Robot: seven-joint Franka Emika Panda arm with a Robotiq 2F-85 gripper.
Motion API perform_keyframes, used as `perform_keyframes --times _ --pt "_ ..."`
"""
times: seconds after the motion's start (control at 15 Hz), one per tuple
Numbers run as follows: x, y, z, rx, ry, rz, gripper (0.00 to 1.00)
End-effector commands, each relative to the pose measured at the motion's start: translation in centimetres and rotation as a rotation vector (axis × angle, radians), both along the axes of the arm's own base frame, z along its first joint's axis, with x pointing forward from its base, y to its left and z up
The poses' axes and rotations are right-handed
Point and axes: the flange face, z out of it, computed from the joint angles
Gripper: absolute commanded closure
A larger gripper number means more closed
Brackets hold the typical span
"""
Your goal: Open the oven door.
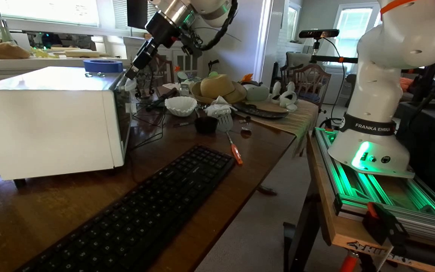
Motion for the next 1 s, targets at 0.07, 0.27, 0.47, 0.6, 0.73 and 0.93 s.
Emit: perform_keyframes --times 0.07,0.27,0.47,0.6,0.73,0.93 --pt "-0.9 -0.3 -1.3 0.010 0.053 0.012 1.00" --pt "-2.0 -0.6 -1.4 0.013 0.070 0.010 1.00" --pt "-3.3 -1.1 -2.0 0.022 0.093 -0.011 1.00" --pt "-4.1 -1.5 -2.4 0.031 0.109 -0.032 1.00" --pt "-4.9 -1.9 -3.0 0.039 0.128 -0.049 1.00" --pt "-6.4 -2.7 -4.2 0.050 0.164 -0.073 1.00"
